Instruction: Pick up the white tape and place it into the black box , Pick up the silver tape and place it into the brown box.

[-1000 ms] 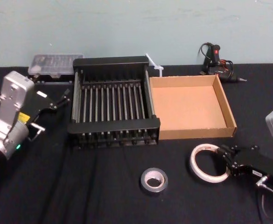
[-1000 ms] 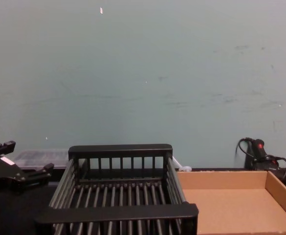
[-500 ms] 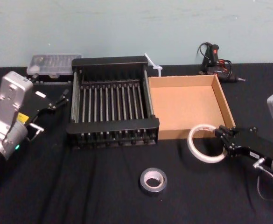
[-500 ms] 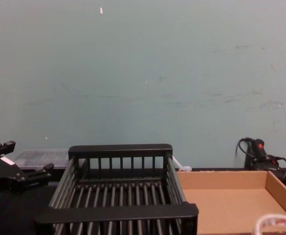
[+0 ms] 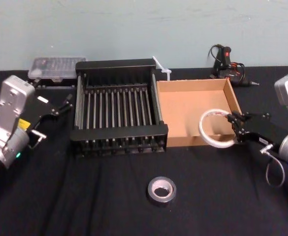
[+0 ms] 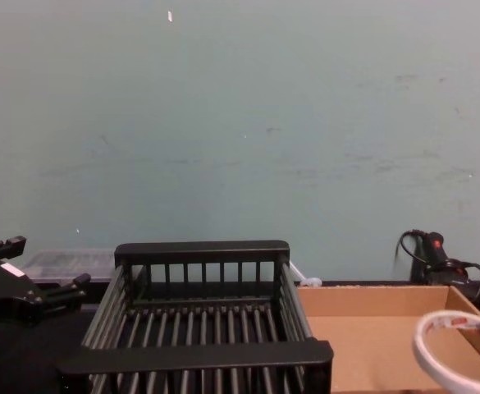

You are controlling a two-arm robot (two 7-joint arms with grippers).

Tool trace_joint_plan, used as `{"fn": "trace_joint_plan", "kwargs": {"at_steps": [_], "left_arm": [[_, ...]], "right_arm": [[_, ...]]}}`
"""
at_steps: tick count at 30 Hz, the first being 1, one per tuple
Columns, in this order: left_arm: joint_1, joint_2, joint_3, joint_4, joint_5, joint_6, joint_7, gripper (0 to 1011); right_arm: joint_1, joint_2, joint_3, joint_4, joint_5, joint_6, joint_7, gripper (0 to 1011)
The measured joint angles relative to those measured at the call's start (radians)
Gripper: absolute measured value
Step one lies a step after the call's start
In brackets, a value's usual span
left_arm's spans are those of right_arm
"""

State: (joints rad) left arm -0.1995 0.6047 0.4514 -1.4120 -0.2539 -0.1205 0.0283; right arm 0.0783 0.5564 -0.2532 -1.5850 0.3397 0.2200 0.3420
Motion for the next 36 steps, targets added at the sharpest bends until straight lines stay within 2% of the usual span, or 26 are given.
{"fn": "trace_joint_plan", "kwargs": {"at_steps": [8,21,36], "left_arm": [[0.000,0.000,0.000,0.000,0.000,0.000,0.000,1001],[0.000,0.000,0.000,0.000,0.000,0.000,0.000,1001],[0.000,0.000,0.000,0.000,0.000,0.000,0.000,1001]], "right_arm": [[0.064,-0.033,-0.017,0.037,-0.034,0.009,0.007,95],[0.167,-0.087,-0.053,0.110,-0.050,0.005,0.045,95],[0.302,-0.158,-0.129,0.210,-0.073,0.006,0.085,95]]}}
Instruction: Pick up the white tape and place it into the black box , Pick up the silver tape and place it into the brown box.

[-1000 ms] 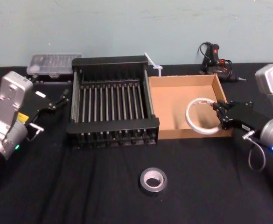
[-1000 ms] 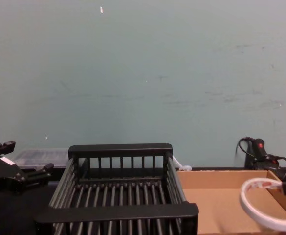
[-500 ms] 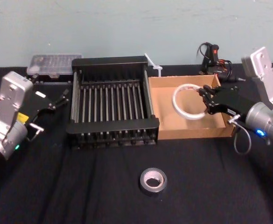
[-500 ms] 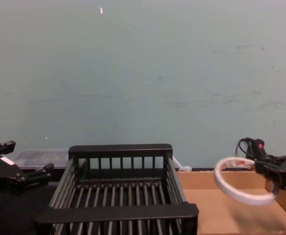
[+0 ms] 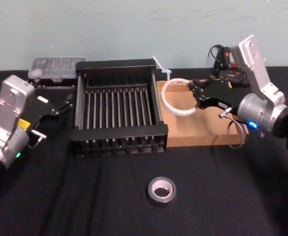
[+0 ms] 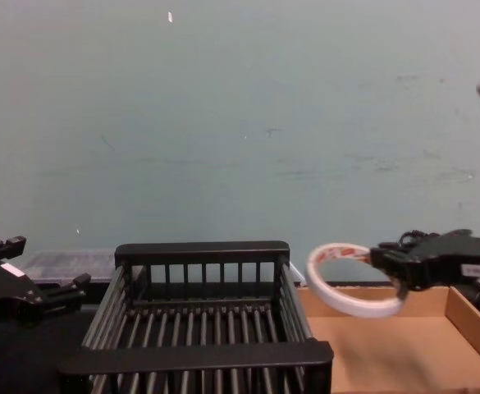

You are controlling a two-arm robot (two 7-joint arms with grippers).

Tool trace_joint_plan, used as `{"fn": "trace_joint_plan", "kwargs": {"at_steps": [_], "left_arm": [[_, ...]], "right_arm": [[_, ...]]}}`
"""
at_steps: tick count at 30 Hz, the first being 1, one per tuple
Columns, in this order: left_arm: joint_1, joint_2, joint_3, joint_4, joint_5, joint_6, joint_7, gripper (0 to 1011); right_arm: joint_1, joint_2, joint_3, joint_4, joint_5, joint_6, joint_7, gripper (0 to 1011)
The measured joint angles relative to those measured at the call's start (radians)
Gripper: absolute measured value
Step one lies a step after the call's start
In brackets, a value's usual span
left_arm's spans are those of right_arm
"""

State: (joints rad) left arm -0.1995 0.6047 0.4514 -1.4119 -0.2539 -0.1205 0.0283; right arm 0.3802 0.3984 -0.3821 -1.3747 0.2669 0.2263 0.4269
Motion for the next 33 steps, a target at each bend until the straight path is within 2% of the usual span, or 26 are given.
{"fn": "trace_joint_plan", "kwargs": {"at_steps": [21,33], "left_arm": [[0.000,0.000,0.000,0.000,0.000,0.000,0.000,1001],[0.000,0.000,0.000,0.000,0.000,0.000,0.000,1001]], "right_arm": [[0.133,-0.085,-0.108,0.118,-0.025,-0.038,0.065,95],[0.165,-0.110,-0.139,0.151,-0.024,-0.053,0.085,95]]}}
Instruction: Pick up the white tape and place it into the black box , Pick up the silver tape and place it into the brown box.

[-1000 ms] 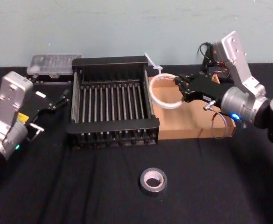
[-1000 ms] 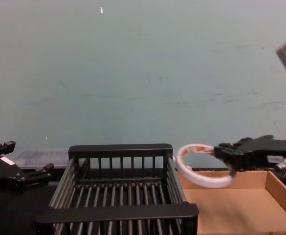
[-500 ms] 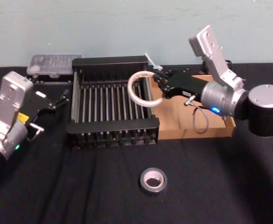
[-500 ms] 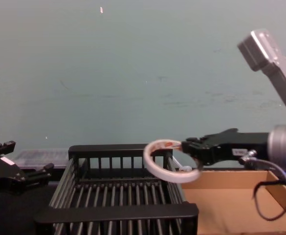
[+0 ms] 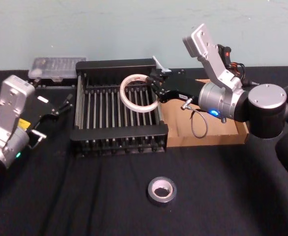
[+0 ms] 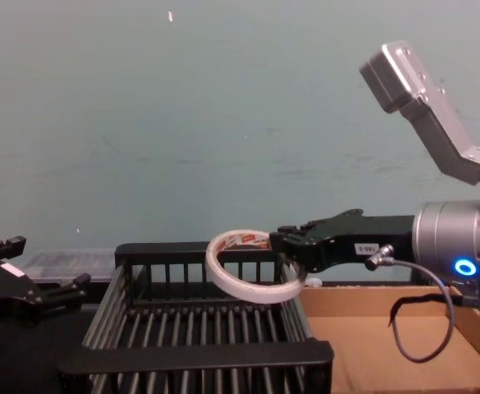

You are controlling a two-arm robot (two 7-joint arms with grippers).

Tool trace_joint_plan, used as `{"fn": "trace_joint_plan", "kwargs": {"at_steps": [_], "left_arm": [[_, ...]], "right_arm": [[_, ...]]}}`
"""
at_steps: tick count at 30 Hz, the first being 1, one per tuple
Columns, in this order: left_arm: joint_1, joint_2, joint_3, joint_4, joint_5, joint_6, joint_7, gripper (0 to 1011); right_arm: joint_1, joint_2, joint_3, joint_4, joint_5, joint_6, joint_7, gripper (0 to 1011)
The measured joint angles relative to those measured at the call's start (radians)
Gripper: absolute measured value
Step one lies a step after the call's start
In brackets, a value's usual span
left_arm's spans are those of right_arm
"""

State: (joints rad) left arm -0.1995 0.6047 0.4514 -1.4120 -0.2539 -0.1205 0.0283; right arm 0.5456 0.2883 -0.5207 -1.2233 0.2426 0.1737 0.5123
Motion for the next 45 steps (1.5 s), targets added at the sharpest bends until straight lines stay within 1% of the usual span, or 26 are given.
{"fn": "trace_joint_plan", "kwargs": {"at_steps": [17,19,21,22,25,28,29,32,34,36,37,42,43,45], "left_arm": [[0.000,0.000,0.000,0.000,0.000,0.000,0.000,1001],[0.000,0.000,0.000,0.000,0.000,0.000,0.000,1001],[0.000,0.000,0.000,0.000,0.000,0.000,0.000,1001],[0.000,0.000,0.000,0.000,0.000,0.000,0.000,1001],[0.000,0.000,0.000,0.000,0.000,0.000,0.000,1001],[0.000,0.000,0.000,0.000,0.000,0.000,0.000,1001],[0.000,0.000,0.000,0.000,0.000,0.000,0.000,1001],[0.000,0.000,0.000,0.000,0.000,0.000,0.000,1001],[0.000,0.000,0.000,0.000,0.000,0.000,0.000,1001],[0.000,0.000,0.000,0.000,0.000,0.000,0.000,1001],[0.000,0.000,0.000,0.000,0.000,0.000,0.000,1001],[0.000,0.000,0.000,0.000,0.000,0.000,0.000,1001],[0.000,0.000,0.000,0.000,0.000,0.000,0.000,1002],[0.000,0.000,0.000,0.000,0.000,0.000,0.000,1001]], "right_arm": [[0.000,0.000,0.000,0.001,0.003,-0.002,0.000,95],[0.000,0.000,0.000,0.000,0.003,-0.002,0.000,131],[0.000,0.000,0.001,0.000,0.004,-0.001,0.000,201],[0.000,0.000,0.001,0.000,0.004,-0.001,0.000,201],[0.000,0.000,0.001,0.000,0.004,-0.001,0.000,316],[0.000,0.000,0.001,0.000,0.004,-0.001,0.000,392],[-0.001,0.001,0.001,-0.001,0.004,-0.001,0.000,453],[-0.001,0.001,0.001,-0.001,0.004,-0.001,0.000,512],[-0.001,0.001,0.001,-0.001,0.004,-0.001,-0.001,593],[-0.001,0.001,0.001,-0.001,0.003,0.000,-0.001,629],[-0.001,0.001,0.001,-0.001,0.003,0.000,-0.001,689],[-0.001,0.001,0.001,-0.001,0.003,0.000,-0.001,824],[-0.001,0.001,0.001,-0.001,0.003,0.000,-0.001,873],[-0.001,0.001,0.001,-0.001,0.003,0.000,-0.001,912]]}}
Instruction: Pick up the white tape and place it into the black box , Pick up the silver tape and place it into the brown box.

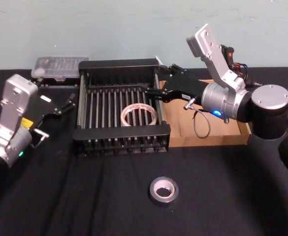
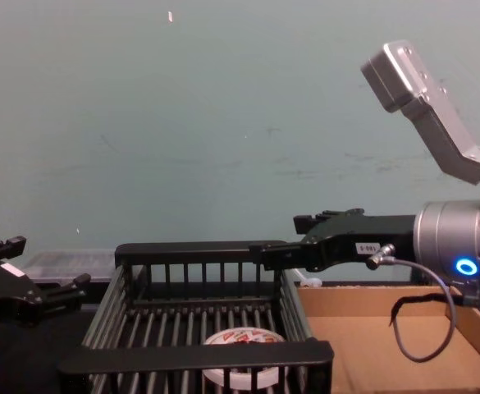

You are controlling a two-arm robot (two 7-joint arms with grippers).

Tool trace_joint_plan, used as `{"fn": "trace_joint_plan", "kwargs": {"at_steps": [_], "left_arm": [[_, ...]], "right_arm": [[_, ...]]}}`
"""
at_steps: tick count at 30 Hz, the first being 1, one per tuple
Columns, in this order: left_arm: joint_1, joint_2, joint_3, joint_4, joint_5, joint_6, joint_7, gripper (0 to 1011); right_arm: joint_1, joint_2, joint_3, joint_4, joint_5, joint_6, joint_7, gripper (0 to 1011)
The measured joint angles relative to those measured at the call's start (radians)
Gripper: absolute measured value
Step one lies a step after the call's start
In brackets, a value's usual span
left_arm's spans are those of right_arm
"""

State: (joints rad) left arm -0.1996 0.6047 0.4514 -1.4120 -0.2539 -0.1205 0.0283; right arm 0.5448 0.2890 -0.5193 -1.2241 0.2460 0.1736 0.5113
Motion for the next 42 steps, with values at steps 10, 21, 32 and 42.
{"fn": "trace_joint_plan", "kwargs": {"at_steps": [10,21,32,42], "left_arm": [[0.000,0.000,0.000,0.000,0.000,0.000,0.000,1001],[0.000,0.000,0.000,0.000,0.000,0.000,0.000,1001],[0.000,0.000,0.000,0.000,0.000,0.000,0.000,1001],[0.000,0.000,0.000,0.000,0.000,0.000,0.000,1001]], "right_arm": [[-0.002,0.002,0.000,-0.004,0.000,0.001,-0.005,1000],[-0.053,0.045,0.028,-0.098,0.020,0.026,-0.030,1000],[-0.186,0.164,0.086,-0.292,0.058,0.068,-0.047,1000],[-0.298,0.269,0.100,-0.437,0.087,0.155,-0.039,1000]]}}
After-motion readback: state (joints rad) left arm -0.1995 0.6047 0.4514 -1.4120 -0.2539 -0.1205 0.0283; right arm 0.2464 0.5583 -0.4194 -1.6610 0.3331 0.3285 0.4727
